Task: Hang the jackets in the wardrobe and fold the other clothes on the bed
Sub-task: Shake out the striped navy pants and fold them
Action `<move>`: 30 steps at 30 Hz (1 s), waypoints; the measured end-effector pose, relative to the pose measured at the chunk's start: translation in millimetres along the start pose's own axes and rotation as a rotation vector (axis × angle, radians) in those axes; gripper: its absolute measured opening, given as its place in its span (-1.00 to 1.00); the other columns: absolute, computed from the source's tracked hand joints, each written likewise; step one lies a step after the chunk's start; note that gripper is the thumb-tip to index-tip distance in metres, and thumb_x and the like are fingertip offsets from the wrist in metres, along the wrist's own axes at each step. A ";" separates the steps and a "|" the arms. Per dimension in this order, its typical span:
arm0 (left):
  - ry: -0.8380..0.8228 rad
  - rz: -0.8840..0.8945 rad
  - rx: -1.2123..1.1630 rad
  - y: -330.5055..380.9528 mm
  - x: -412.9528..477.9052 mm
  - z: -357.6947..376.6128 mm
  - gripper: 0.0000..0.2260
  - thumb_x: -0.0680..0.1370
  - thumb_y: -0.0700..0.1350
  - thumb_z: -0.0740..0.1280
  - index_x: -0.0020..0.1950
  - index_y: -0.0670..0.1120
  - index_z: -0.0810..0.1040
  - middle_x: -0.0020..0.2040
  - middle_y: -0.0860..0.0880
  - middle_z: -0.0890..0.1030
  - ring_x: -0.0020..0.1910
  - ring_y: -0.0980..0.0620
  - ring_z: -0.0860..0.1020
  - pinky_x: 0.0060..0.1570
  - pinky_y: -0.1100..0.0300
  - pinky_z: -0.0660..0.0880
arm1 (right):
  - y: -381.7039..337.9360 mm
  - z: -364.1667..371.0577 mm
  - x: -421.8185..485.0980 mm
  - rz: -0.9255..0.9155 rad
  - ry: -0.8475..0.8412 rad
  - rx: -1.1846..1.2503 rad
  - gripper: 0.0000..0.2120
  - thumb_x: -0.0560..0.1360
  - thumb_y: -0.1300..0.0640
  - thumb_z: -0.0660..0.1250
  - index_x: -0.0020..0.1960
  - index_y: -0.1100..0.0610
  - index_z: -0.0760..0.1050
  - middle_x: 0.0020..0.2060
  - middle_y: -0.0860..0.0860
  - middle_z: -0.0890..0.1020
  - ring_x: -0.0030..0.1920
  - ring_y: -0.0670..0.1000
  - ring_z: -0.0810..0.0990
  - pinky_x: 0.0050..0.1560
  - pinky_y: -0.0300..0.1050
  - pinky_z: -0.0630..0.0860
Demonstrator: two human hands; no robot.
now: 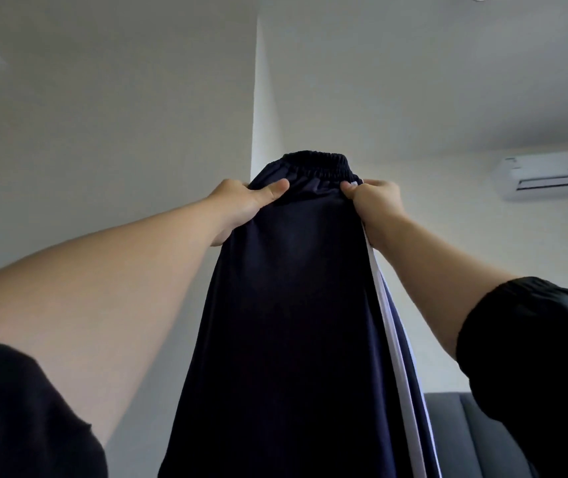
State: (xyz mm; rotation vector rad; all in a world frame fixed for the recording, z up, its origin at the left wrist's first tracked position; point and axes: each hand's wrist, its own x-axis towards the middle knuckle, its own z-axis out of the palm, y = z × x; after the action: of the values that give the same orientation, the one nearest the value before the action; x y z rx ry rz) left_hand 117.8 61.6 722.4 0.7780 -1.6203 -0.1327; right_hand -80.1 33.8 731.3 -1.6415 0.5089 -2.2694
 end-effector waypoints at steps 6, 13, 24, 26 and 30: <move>-0.319 -0.158 -0.025 -1.2 4.6 29.2 -0.73 0.51 0.19 0.28 -0.07 0.03 0.64 -0.09 0.04 0.70 -0.17 0.10 0.67 -0.28 0.29 0.57 | -18.5 -70.4 7.0 0.476 -0.485 -0.133 -0.94 0.41 0.19 0.37 -0.16 0.19 0.56 -0.34 0.07 0.68 -0.36 0.02 0.67 -0.40 -0.10 0.59; -0.585 -0.382 0.433 -89.7 18.1 109.5 -0.73 0.50 0.14 0.38 0.04 -0.03 0.57 -0.02 0.00 0.57 -0.05 0.01 0.47 0.03 0.18 0.41 | 106.1 -114.8 11.8 0.825 -0.545 -0.547 -0.78 0.51 0.15 0.36 -0.30 0.14 0.51 -0.45 -0.01 0.55 -0.49 -0.07 0.46 -0.36 -0.29 0.44; 0.435 0.491 0.086 -9.9 109.9 151.7 -0.93 0.57 -0.19 0.21 -0.05 -0.08 0.31 -0.16 0.04 0.48 -0.21 0.03 0.45 -0.32 0.22 0.28 | 36.6 -68.0 101.8 -0.503 0.202 -0.474 -0.82 0.44 0.35 0.19 -0.13 0.11 0.49 -0.35 -0.08 0.47 -0.26 -0.04 0.44 -0.49 -0.49 0.26; 0.359 0.575 0.052 -8.6 105.9 146.4 -0.89 0.57 -0.16 0.25 0.00 -0.07 0.31 -0.17 0.09 0.44 -0.25 0.17 0.41 -0.36 0.35 0.28 | 23.3 -73.3 107.2 -0.521 0.094 -0.474 -0.79 0.49 0.33 0.20 -0.05 0.08 0.53 -0.02 0.00 0.60 0.02 0.02 0.54 -0.21 -0.55 0.33; 0.158 0.466 0.157 -73.7 73.8 175.7 -0.77 0.57 -0.14 0.30 0.20 -0.10 0.39 -0.09 0.10 0.43 -0.13 0.08 0.42 -0.14 0.24 0.31 | 94.2 -116.8 70.9 -0.323 -0.073 -0.645 -0.75 0.54 0.30 0.26 0.19 0.15 0.52 0.51 0.08 0.20 0.49 -0.04 0.19 0.26 -0.32 0.23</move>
State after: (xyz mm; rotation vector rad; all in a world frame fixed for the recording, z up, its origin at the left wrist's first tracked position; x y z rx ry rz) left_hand -13.0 -94.7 708.0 0.4952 -1.6303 0.3841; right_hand -210.2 -68.2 715.8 -2.2319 1.1187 -2.4024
